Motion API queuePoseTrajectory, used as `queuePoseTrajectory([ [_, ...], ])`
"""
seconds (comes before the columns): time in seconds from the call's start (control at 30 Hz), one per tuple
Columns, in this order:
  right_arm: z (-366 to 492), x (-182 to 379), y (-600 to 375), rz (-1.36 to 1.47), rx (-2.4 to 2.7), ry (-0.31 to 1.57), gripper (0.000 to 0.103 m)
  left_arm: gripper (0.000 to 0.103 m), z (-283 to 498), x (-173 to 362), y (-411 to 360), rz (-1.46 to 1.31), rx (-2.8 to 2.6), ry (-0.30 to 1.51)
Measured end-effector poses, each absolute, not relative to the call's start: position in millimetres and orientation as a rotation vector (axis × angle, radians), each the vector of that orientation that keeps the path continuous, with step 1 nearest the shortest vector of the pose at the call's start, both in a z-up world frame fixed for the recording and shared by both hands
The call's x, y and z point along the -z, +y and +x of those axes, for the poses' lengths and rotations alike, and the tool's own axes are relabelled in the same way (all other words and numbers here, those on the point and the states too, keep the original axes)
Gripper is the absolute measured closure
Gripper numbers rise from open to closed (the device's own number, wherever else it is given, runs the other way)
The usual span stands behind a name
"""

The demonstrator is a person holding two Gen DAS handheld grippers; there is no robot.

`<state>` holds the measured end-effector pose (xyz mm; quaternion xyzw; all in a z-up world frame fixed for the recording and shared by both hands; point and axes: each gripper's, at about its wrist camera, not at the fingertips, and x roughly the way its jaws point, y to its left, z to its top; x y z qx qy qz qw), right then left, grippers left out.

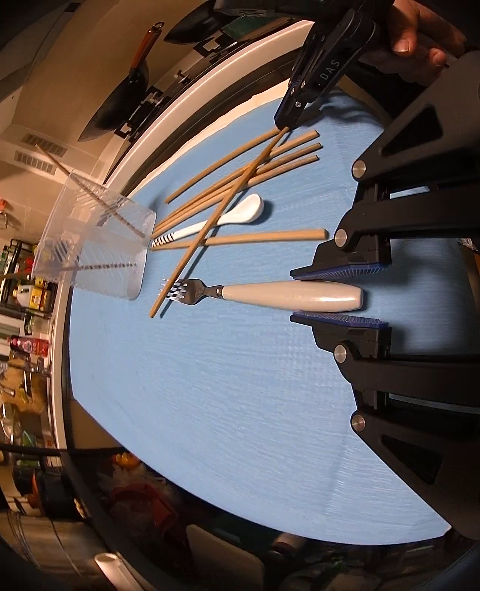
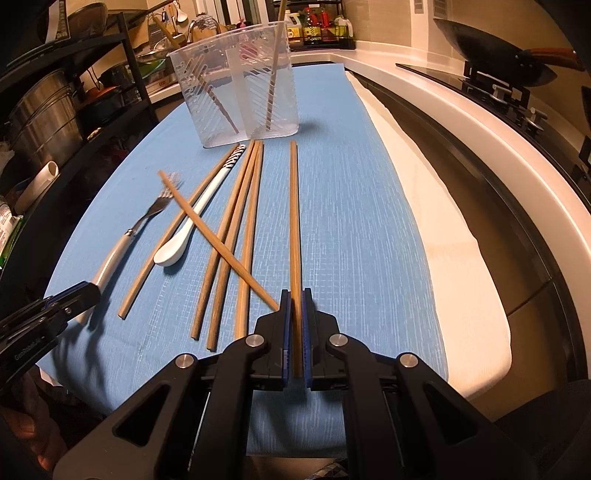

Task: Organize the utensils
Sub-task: 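Grasp the fork handle with the left tool while the right tool grasps a chopstick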

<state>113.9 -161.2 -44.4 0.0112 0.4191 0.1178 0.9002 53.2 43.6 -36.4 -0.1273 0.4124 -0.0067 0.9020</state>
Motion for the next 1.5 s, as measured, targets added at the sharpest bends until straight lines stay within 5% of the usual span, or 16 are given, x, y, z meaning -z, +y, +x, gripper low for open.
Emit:
queuePoseTrajectory([
  [1.5, 101, 48, -151, -0.054, -0.175, 0.811, 0.096, 0.083, 47, 46, 23, -0.112, -0.138, 0.716],
])
